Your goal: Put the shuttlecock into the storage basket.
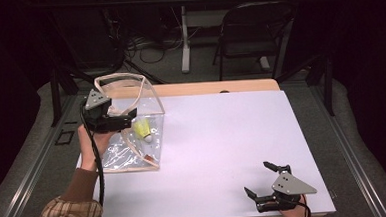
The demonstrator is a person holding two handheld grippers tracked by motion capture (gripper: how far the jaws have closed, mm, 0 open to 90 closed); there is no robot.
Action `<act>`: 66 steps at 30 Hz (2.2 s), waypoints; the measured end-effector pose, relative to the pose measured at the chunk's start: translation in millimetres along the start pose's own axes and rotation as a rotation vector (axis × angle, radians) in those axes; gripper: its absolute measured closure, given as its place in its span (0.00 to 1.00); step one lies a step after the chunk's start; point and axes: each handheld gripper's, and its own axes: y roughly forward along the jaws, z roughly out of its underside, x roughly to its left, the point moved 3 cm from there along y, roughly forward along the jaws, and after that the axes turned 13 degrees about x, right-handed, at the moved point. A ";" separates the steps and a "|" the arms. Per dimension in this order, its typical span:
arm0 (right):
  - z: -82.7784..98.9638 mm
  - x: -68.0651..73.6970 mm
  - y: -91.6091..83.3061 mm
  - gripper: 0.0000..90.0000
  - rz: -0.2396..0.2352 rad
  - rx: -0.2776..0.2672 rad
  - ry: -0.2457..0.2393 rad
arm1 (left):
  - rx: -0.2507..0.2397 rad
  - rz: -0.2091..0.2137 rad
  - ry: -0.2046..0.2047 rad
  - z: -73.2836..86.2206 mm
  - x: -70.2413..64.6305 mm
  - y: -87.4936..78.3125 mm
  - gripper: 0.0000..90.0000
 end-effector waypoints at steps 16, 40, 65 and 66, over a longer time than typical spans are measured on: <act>-1.2 2.1 0.8 0.01 0.002 0.006 -0.010 | -0.046 0.020 0.061 28.8 -30.5 -23.4 0.01; -1.3 3.3 1.9 0.01 0.003 0.012 -0.012 | -0.109 0.022 0.125 80.7 -63.1 -37.4 0.00; -1.3 3.5 1.7 0.01 0.004 0.012 -0.014 | -0.045 0.112 0.114 141.0 -76.3 -13.4 0.00; -1.3 3.5 1.6 0.01 0.004 0.011 -0.014 | -0.045 0.112 0.114 141.0 -76.3 -13.4 0.00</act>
